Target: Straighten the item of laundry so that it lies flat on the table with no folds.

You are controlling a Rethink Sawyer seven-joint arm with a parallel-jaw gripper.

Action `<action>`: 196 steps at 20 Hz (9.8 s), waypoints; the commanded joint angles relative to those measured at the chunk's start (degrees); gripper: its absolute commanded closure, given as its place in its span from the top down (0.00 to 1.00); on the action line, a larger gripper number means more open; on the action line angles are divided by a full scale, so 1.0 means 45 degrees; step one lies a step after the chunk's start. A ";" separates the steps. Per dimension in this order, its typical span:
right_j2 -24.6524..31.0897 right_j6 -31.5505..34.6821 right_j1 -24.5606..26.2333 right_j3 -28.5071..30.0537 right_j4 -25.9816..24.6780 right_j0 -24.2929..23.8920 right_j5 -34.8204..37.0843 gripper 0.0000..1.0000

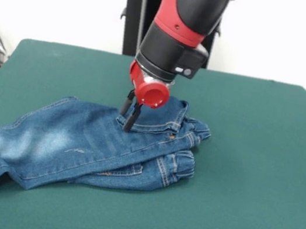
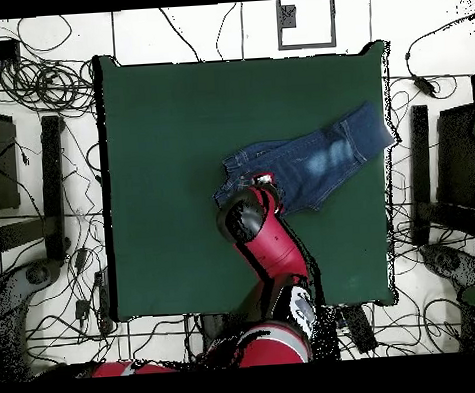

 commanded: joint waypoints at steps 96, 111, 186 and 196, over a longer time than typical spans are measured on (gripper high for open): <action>0.0501 0.2366 -0.1356 0.2211 -0.1799 0.0838 0.0286 1.00; -0.0554 0.2051 -0.0055 0.0145 -0.0910 0.1502 0.1857 1.00; -0.3151 0.3204 0.1860 -0.3931 -0.0663 0.2879 0.6177 1.00; -0.3200 0.3503 0.2192 -0.4410 -0.0553 0.2939 0.6281 1.00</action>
